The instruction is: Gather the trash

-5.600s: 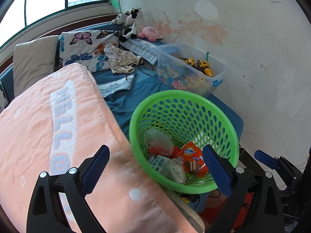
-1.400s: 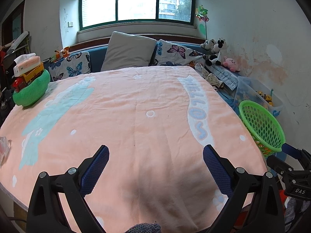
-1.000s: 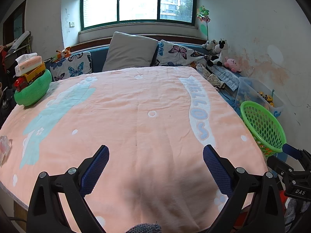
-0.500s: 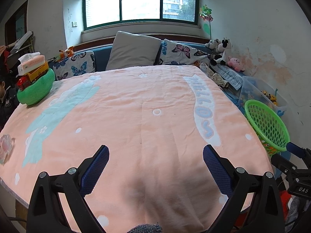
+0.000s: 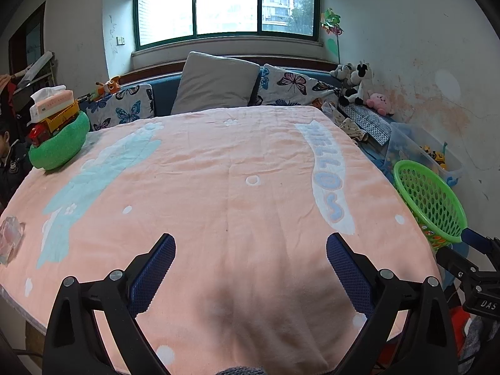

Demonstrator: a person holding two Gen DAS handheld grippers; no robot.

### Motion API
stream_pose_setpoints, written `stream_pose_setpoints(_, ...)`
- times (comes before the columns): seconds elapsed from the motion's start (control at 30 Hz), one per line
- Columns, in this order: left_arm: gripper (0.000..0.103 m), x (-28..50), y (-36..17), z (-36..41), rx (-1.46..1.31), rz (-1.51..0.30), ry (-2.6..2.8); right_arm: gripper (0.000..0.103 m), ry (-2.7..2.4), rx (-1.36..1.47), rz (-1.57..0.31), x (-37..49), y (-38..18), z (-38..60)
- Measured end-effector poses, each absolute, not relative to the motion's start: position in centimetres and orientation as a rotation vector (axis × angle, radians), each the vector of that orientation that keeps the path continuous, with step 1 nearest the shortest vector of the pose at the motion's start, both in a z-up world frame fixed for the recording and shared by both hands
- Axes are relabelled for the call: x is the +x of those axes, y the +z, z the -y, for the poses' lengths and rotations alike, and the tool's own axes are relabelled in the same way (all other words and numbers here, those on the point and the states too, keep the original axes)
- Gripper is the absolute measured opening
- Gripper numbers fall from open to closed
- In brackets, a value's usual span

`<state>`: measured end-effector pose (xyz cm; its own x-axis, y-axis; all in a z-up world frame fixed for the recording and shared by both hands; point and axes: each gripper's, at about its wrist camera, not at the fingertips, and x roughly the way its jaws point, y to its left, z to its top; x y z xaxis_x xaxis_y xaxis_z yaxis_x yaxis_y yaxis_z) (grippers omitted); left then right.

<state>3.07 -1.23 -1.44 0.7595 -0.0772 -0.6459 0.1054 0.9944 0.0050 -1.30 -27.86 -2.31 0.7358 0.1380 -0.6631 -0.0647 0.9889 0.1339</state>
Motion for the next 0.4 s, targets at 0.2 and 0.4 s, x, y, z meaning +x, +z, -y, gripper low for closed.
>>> stream_pose_setpoints(0.2,0.094,2.89,-1.31,1.68,0.057,-0.696,-0.104,0.098,0.106,0.108,-0.736,-1.34,-2.29,27.93)
stream_pose_setpoints(0.4,0.094,2.85,-1.31,1.74,0.057,-0.700,-0.103,0.098,0.102,0.113,-0.733,-1.42,-2.28,27.96)
